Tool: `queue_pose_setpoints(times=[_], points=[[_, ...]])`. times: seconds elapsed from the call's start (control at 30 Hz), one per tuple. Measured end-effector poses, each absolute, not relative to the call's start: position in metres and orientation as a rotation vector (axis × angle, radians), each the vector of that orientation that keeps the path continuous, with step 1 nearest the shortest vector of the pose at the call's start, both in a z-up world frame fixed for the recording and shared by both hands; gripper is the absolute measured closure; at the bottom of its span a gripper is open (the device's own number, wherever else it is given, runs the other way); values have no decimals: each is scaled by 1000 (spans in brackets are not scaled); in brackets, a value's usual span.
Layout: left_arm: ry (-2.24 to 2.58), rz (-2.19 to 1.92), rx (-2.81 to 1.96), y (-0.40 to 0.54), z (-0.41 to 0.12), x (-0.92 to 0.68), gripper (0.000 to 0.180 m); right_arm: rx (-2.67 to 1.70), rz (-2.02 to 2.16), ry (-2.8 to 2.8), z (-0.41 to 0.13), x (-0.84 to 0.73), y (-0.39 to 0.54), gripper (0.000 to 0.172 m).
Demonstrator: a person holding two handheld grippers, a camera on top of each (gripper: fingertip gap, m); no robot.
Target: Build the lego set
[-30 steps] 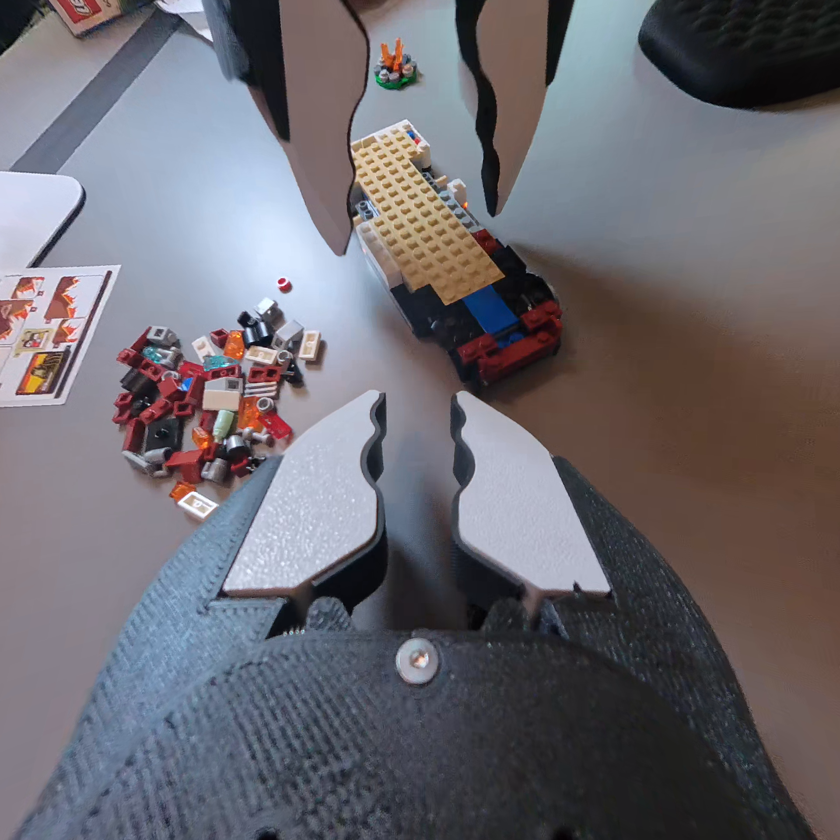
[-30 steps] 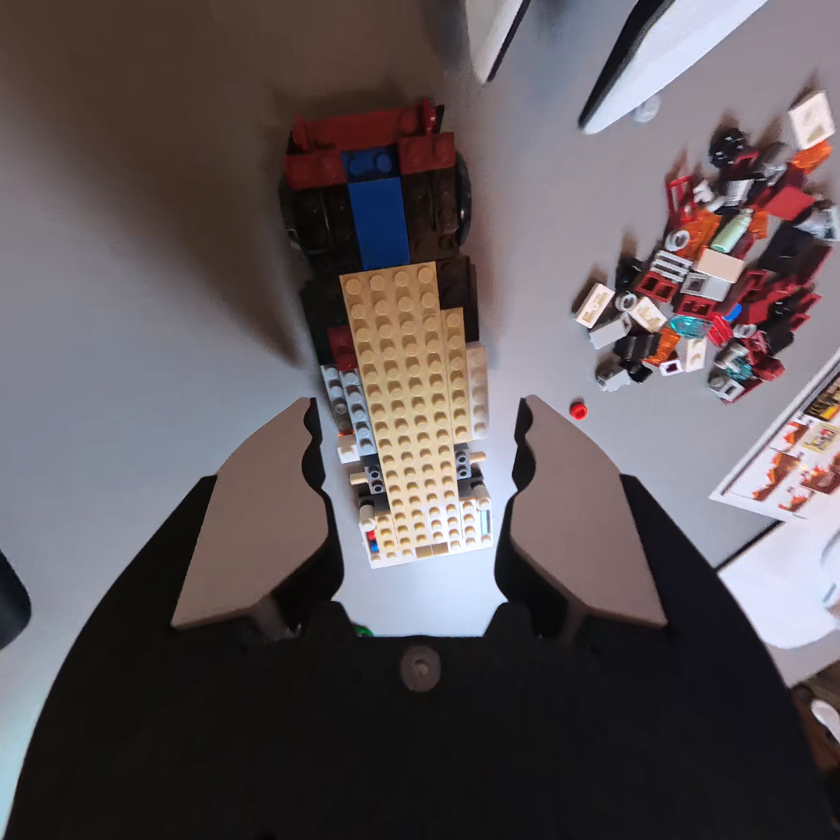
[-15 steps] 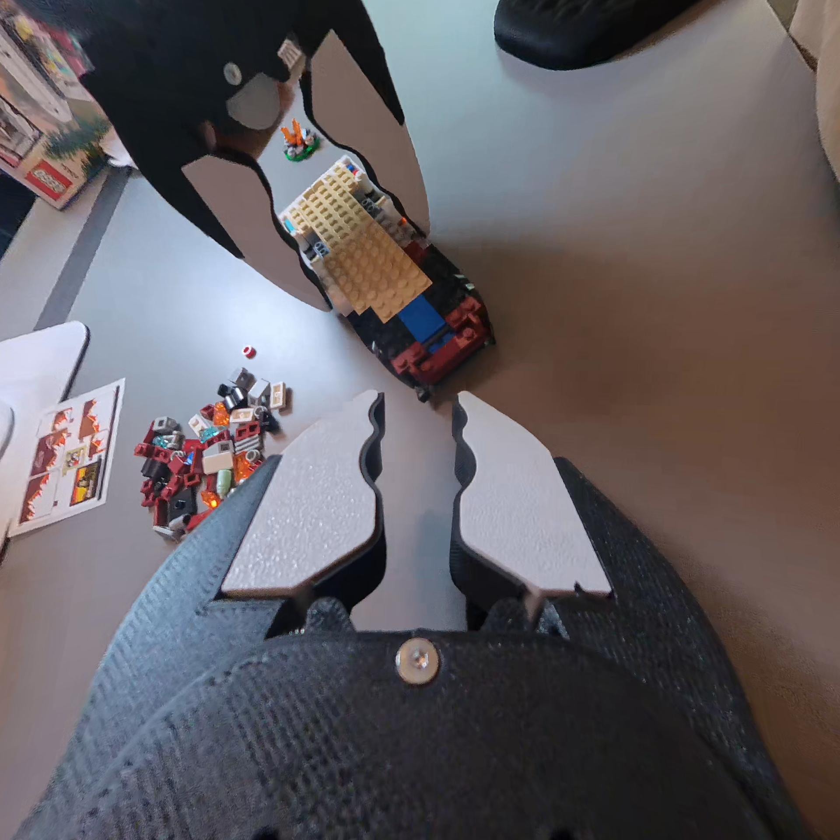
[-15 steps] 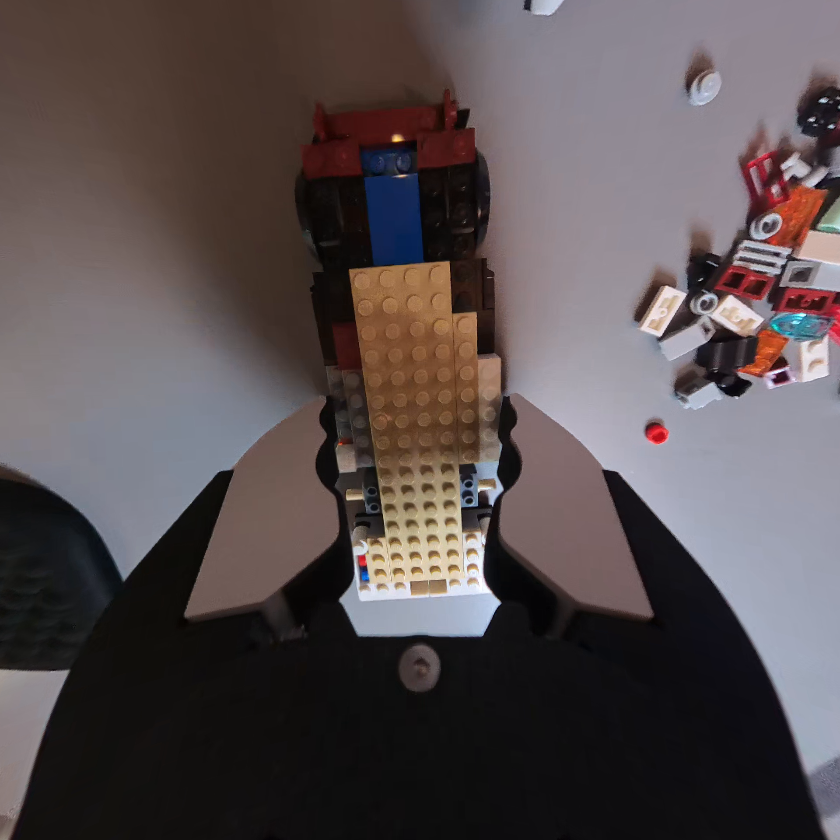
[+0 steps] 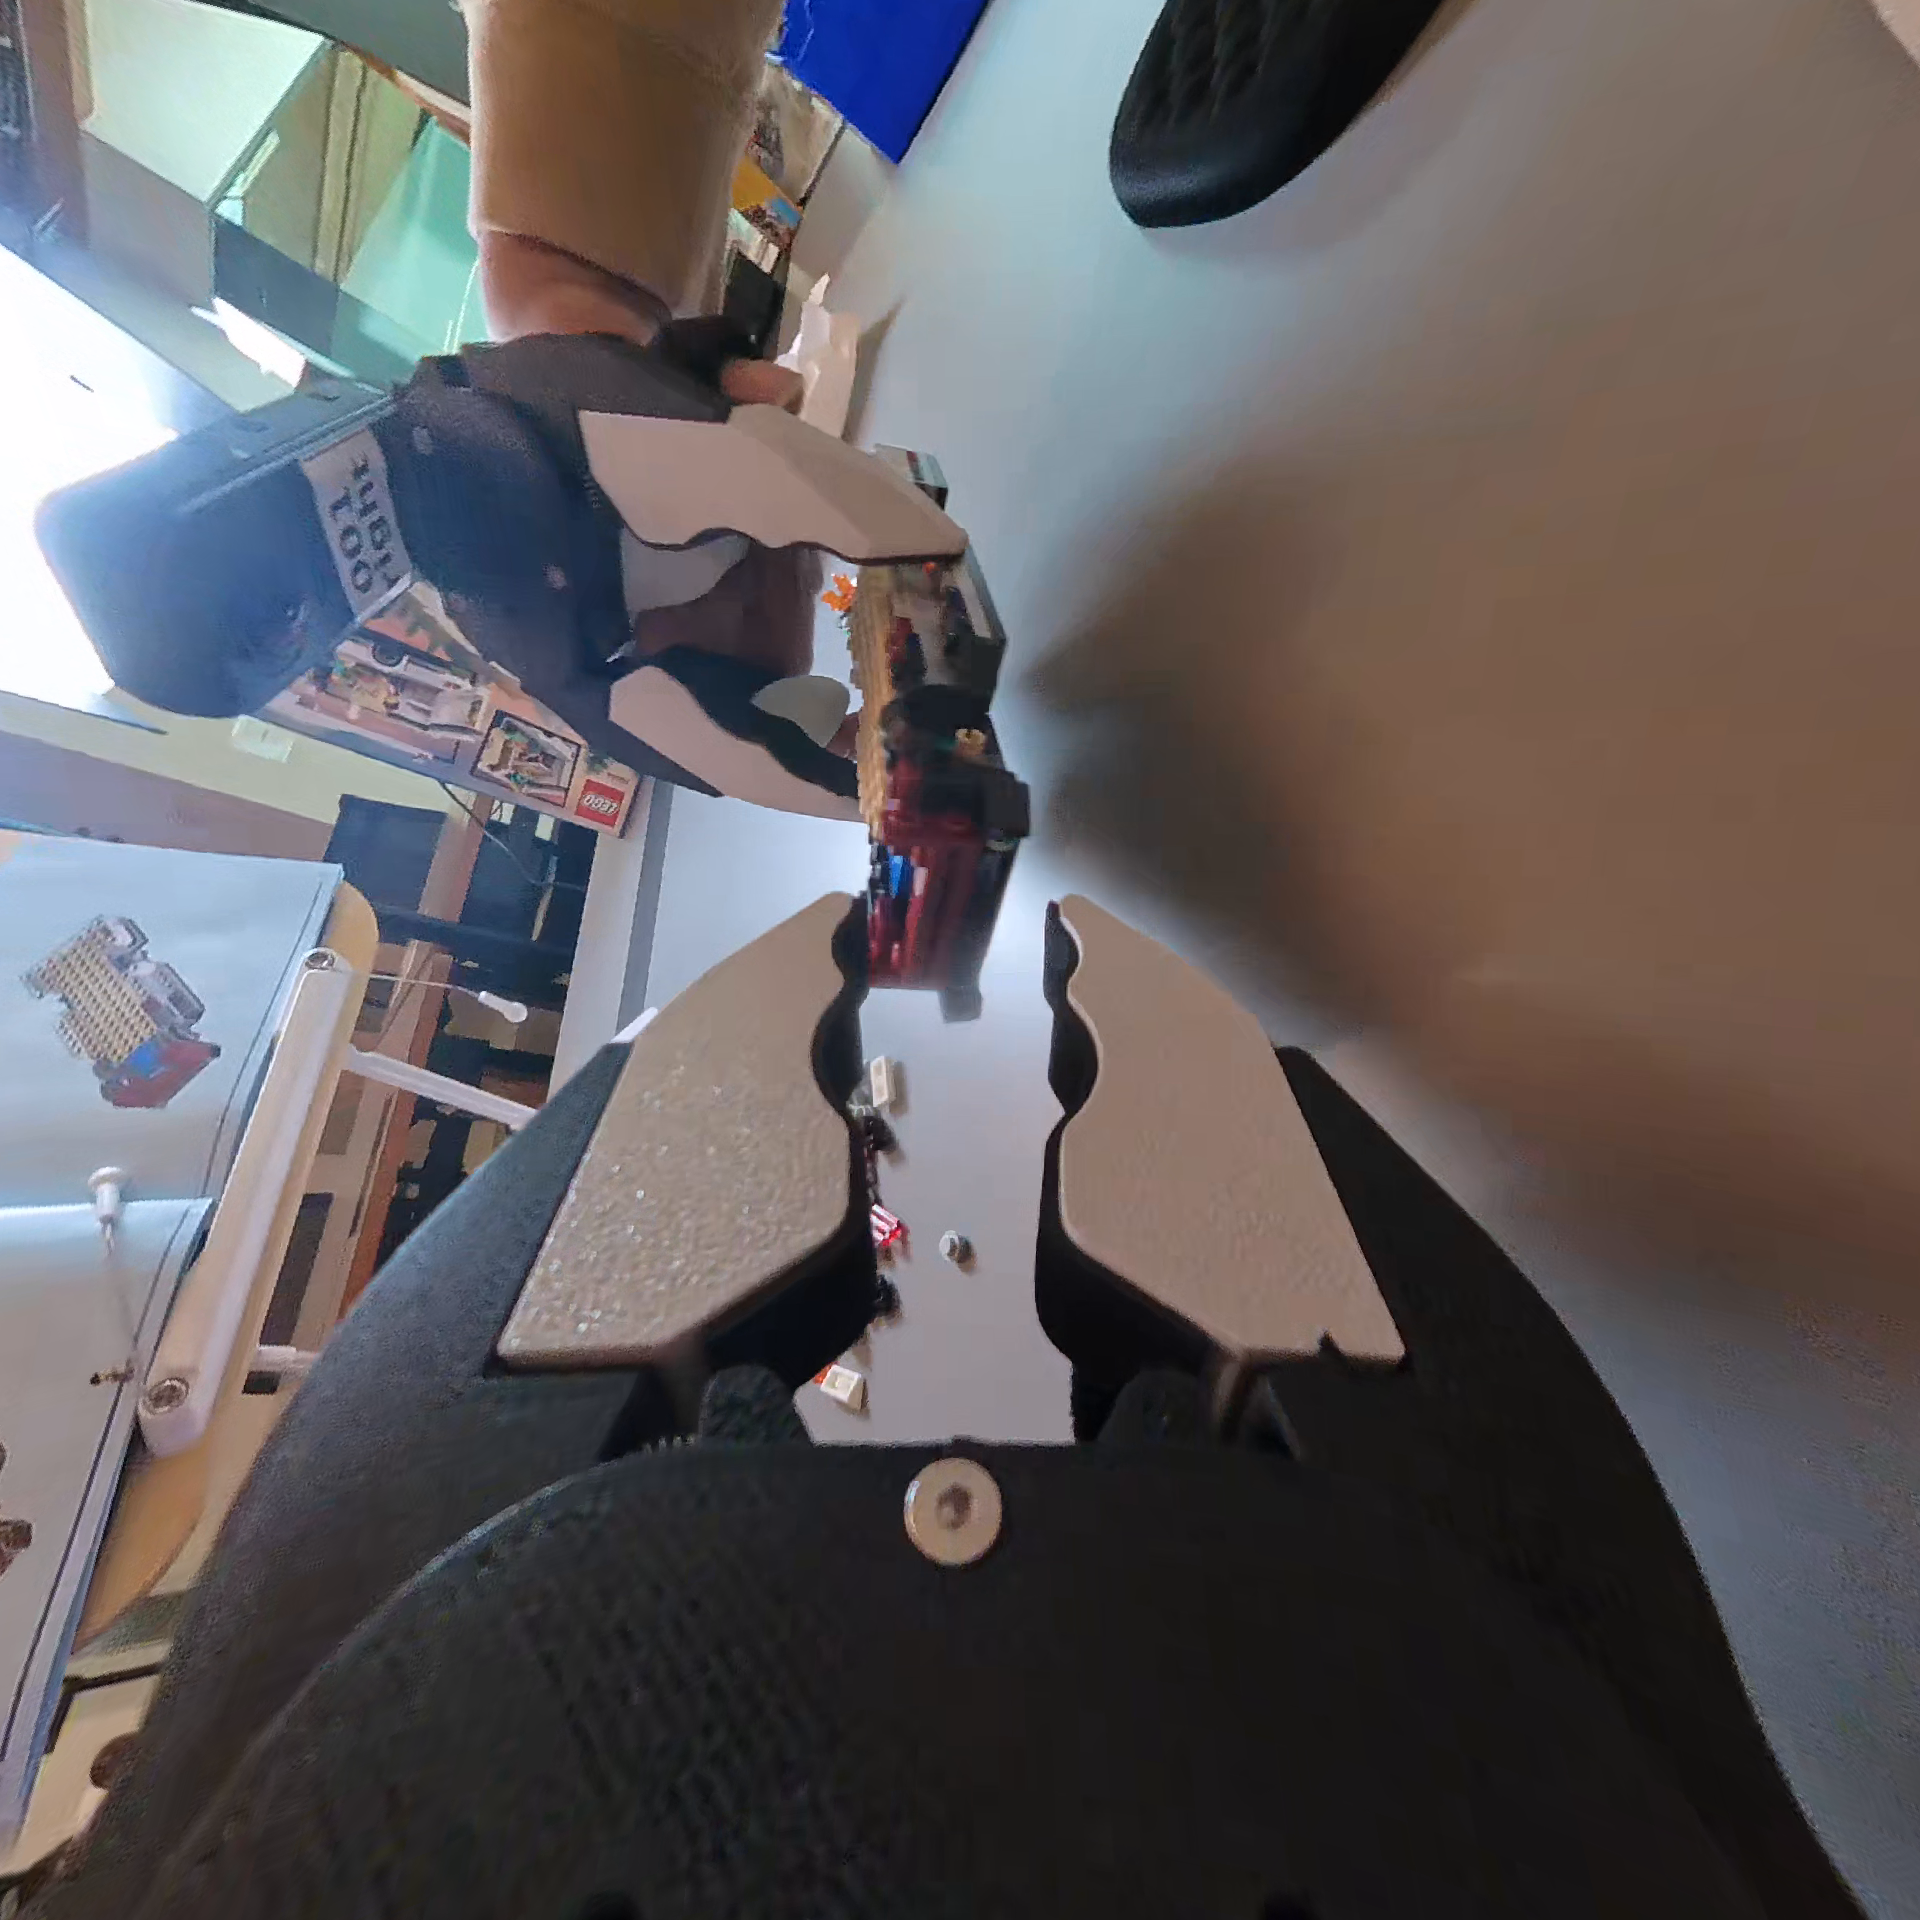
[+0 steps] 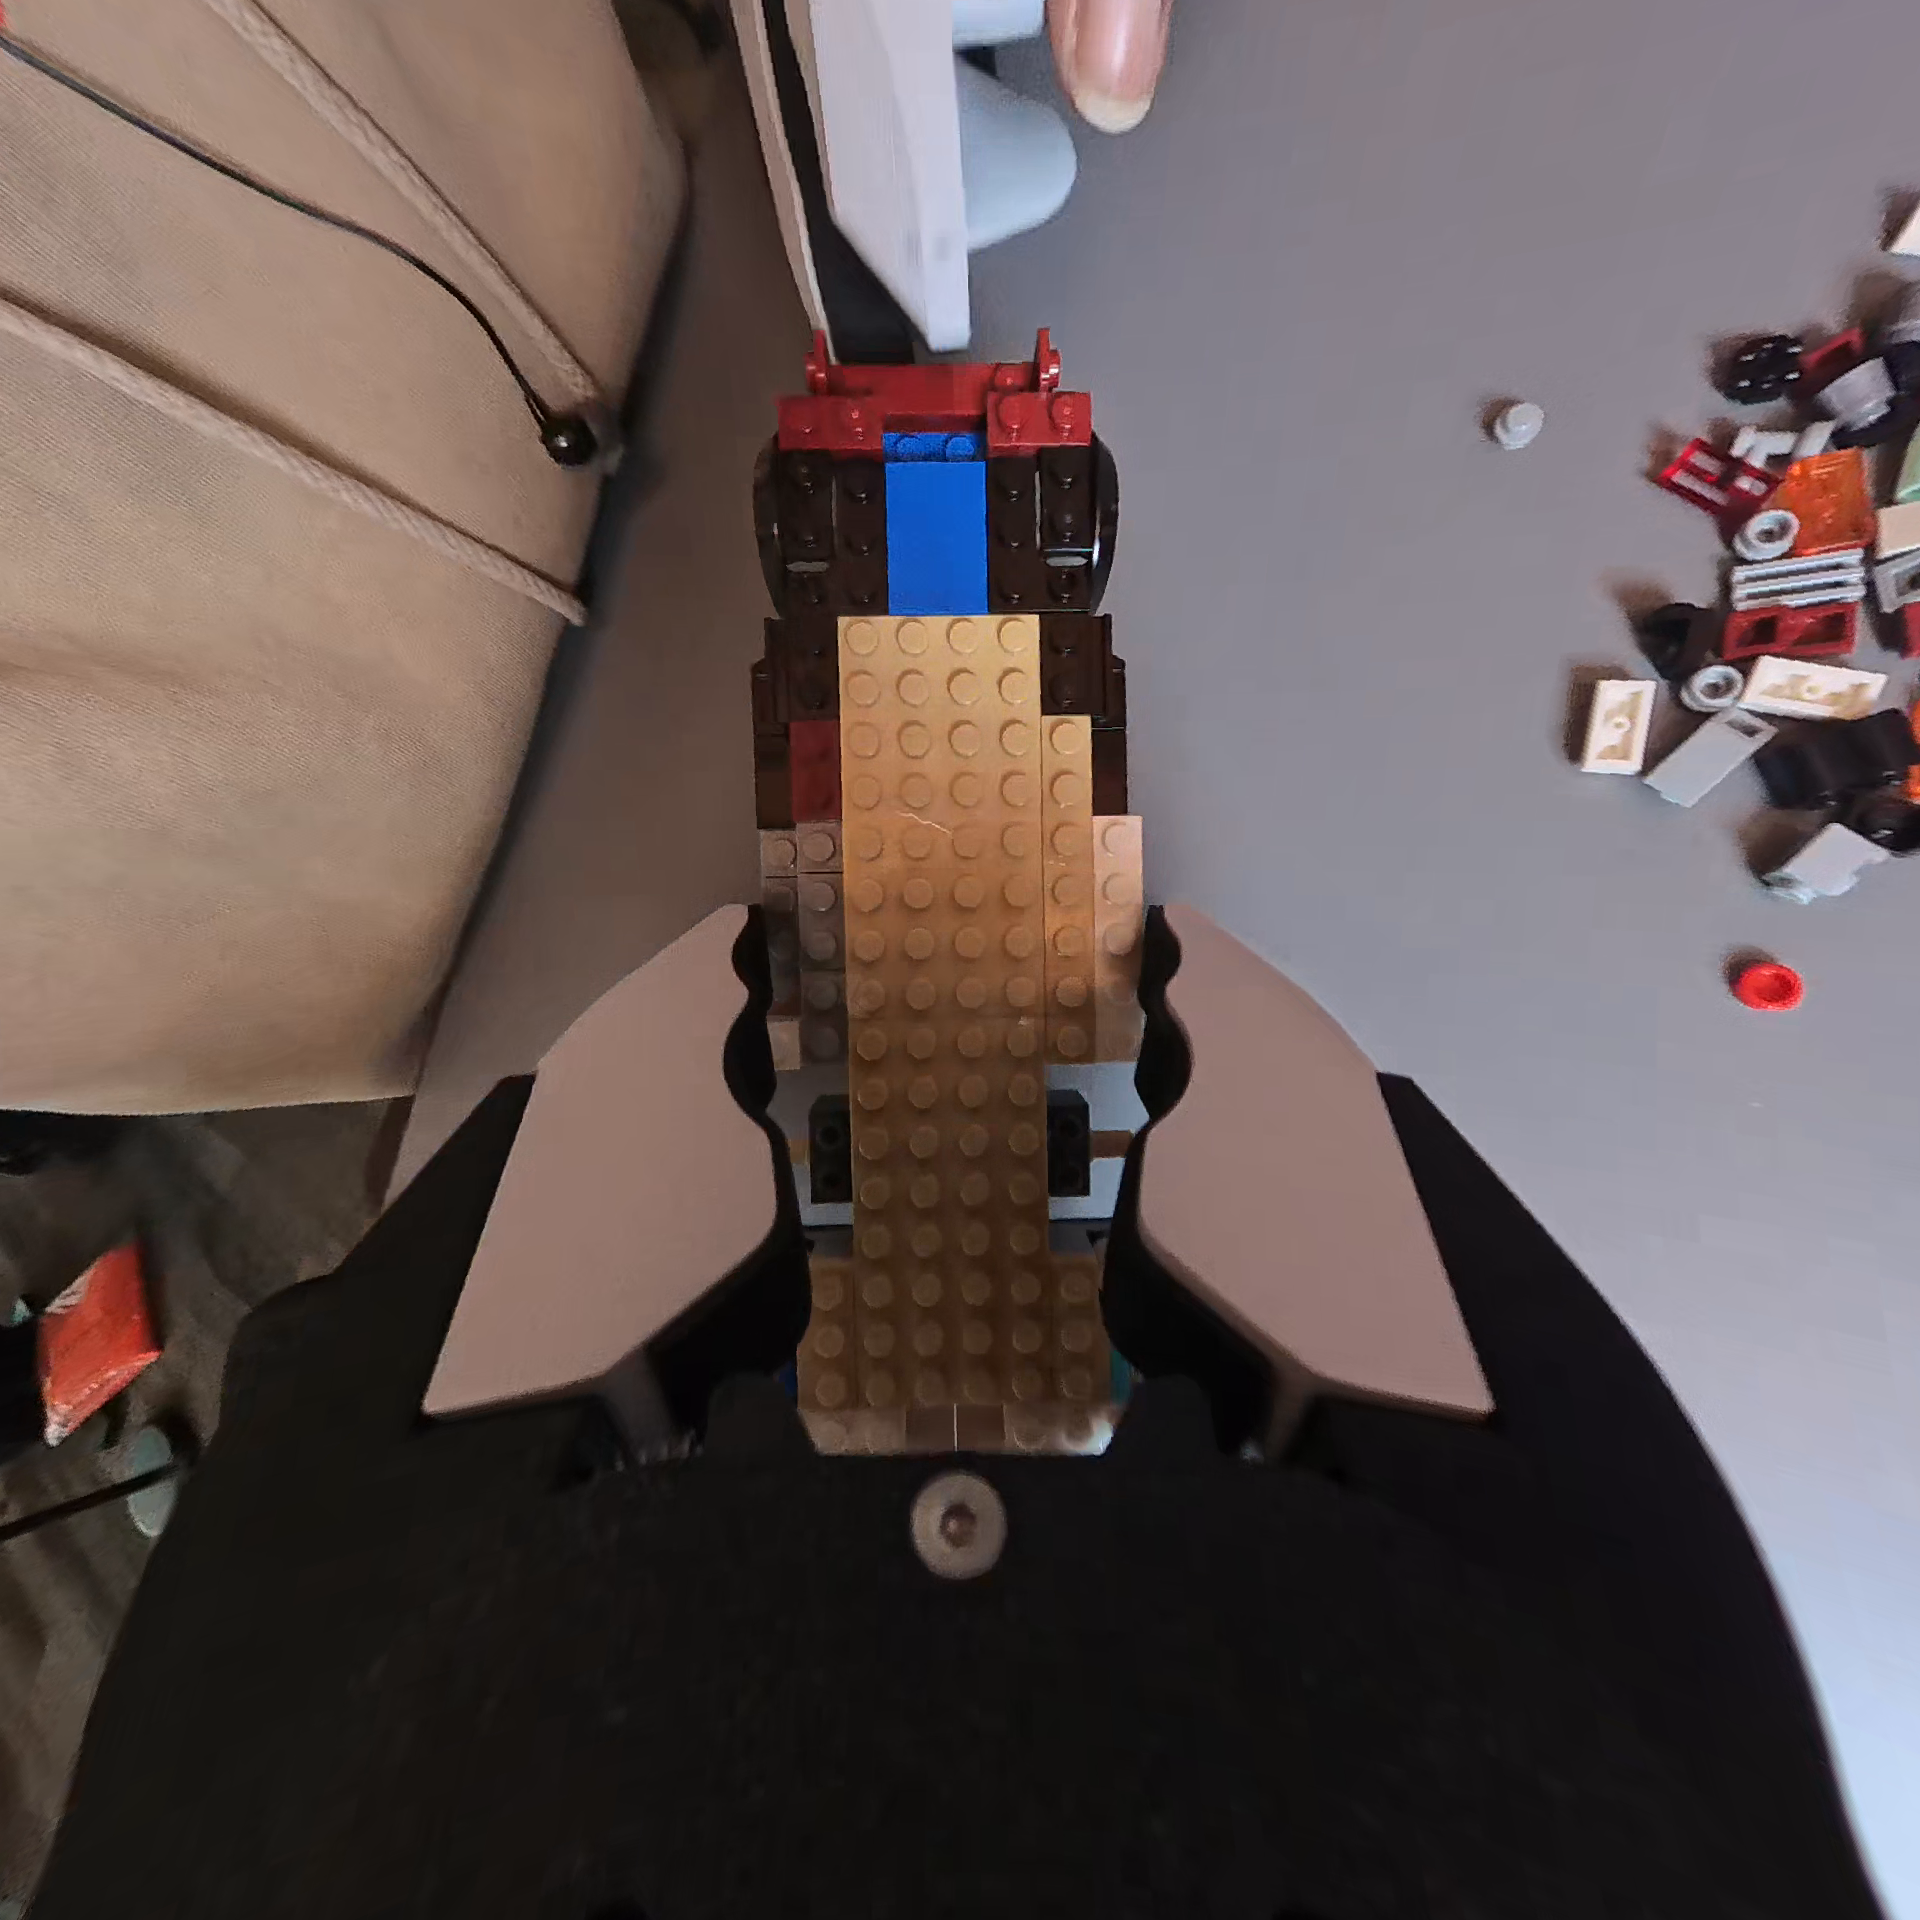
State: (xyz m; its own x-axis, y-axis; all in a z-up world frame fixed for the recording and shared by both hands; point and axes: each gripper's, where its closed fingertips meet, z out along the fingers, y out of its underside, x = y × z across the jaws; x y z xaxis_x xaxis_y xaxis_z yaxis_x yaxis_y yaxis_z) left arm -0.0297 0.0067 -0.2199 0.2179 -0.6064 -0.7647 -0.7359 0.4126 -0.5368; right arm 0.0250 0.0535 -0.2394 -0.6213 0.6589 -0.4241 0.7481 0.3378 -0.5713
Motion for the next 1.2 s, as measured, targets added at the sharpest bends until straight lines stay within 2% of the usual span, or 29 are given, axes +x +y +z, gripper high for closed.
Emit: queue_pose_setpoints(times=[0.2, 1.2], points=[[1470, 192, -1207, 5, -219, -24, 162, 1299, -1245, 2396, -238, 25, 44, 103], [1610, 85, -1284, -17, -232, -18, 165, 1256, -1220, 2315, -251, 34, 17, 103]])
